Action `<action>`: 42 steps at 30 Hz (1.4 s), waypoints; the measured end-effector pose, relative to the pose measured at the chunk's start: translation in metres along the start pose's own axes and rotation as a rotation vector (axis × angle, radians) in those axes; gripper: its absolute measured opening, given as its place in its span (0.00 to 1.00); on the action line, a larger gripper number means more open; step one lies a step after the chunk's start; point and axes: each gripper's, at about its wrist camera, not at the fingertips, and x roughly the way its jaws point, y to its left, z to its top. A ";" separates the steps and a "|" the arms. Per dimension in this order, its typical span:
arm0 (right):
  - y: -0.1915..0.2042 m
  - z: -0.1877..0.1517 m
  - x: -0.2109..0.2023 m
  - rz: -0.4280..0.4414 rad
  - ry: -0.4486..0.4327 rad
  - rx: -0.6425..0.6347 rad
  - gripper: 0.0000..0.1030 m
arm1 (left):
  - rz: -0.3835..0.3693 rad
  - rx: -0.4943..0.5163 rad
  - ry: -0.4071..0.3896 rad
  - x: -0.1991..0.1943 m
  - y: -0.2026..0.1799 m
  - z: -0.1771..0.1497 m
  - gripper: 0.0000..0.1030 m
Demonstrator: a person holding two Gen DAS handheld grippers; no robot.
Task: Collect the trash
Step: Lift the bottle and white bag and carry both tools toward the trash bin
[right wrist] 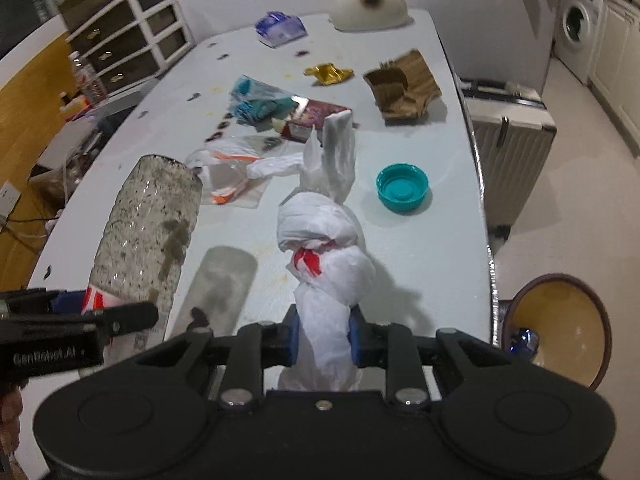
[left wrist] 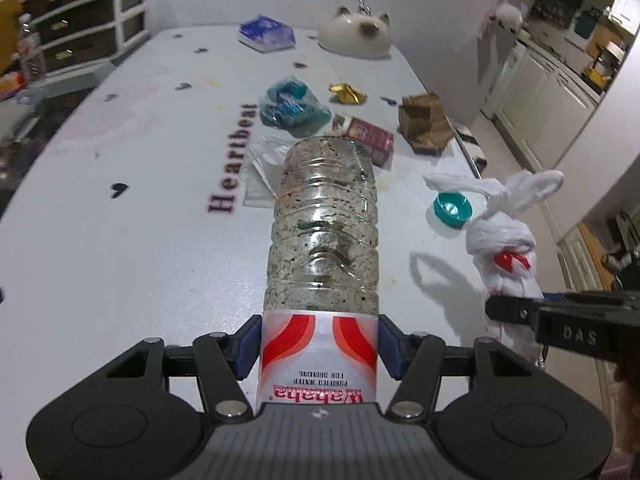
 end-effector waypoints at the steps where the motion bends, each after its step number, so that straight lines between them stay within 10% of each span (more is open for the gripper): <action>1: 0.001 -0.002 -0.006 -0.002 -0.011 -0.011 0.24 | 0.008 -0.005 -0.010 -0.006 -0.002 -0.002 0.58; 24: -0.037 -0.043 -0.110 0.004 -0.158 -0.055 0.24 | 0.052 -0.035 -0.139 -0.079 -0.074 -0.041 0.58; 42: -0.198 -0.049 -0.140 -0.007 -0.158 -0.018 0.24 | 0.073 -0.043 -0.118 -0.047 -0.227 -0.046 0.58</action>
